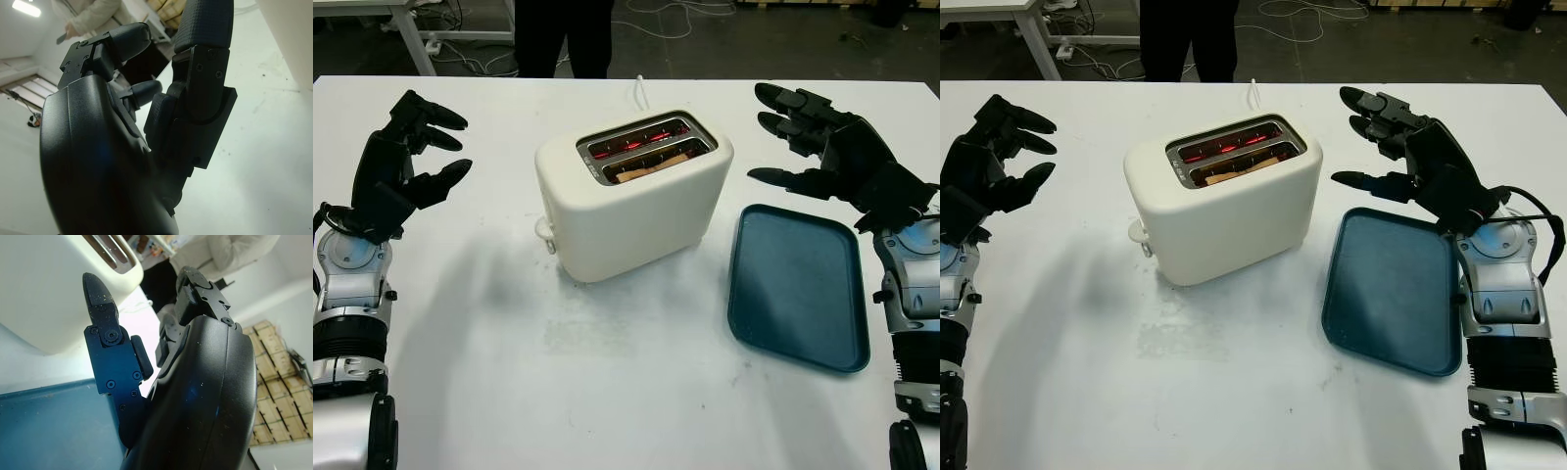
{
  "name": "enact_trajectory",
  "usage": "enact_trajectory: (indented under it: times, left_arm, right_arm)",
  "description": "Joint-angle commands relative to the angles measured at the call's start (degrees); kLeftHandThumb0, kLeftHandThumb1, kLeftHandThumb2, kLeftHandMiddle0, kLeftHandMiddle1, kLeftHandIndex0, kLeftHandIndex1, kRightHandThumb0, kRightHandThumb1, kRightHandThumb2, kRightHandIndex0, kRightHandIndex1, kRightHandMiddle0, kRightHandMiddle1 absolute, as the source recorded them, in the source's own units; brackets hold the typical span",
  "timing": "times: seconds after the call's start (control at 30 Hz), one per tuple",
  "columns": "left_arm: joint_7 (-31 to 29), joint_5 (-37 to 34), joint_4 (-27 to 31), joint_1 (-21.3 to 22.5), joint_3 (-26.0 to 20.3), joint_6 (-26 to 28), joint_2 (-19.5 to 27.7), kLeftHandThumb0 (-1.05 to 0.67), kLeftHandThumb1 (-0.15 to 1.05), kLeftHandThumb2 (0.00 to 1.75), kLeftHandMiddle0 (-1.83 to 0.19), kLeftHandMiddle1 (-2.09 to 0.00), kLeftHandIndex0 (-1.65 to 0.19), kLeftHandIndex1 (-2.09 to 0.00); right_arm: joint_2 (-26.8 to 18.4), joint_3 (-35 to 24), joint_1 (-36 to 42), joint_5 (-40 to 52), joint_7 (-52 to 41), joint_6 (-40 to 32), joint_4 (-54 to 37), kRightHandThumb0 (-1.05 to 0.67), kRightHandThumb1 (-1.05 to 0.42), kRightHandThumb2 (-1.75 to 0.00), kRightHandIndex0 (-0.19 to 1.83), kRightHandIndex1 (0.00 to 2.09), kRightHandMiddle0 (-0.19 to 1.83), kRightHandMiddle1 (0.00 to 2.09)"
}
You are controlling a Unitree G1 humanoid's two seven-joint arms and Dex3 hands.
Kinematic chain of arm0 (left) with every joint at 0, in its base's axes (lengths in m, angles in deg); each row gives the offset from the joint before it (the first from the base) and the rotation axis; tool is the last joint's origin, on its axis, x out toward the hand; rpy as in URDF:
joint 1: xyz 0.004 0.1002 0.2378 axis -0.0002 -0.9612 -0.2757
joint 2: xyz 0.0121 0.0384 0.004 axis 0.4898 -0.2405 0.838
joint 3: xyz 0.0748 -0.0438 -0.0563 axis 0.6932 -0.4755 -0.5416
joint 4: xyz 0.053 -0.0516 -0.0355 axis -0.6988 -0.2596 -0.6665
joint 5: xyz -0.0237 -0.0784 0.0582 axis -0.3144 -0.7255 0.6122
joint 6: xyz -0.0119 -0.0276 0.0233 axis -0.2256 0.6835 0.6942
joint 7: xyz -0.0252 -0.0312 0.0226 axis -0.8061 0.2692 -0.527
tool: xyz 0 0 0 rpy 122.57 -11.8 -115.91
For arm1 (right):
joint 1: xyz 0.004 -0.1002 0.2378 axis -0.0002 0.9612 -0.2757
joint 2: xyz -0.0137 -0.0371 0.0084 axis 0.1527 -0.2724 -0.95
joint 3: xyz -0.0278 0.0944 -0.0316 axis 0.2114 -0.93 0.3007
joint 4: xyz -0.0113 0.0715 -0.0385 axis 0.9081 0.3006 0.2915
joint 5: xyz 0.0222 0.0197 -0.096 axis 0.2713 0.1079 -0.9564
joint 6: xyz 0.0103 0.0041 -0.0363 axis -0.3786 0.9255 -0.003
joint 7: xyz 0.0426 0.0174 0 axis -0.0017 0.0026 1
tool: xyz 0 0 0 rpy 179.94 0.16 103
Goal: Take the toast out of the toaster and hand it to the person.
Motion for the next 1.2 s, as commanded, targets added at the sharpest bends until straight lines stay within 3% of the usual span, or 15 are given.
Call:
enact_trajectory:
  times: [0.0,1.17]
  left_arm:
    - [0.33,0.7,0.33,0.31,0.21,0.03,0.24,-1.05,0.92,0.27,-0.02,-1.62,-0.08,-1.49]
    - [0.29,0.31,0.86,-0.21,-0.05,0.47,0.17,-1.05,0.92,0.26,-0.02,-1.63,-0.08,-1.5]
  right_arm:
    - [0.04,0.0,0.38,0.08,0.48,0.18,-0.33,-0.42,-0.84,0.0,0.33,0.01,0.32,0.0]
    - [0.38,-0.26,0.49,1.09,0.08,0.31,0.26,-0.41,-0.84,0.0,0.31,0.0,0.3,0.0]
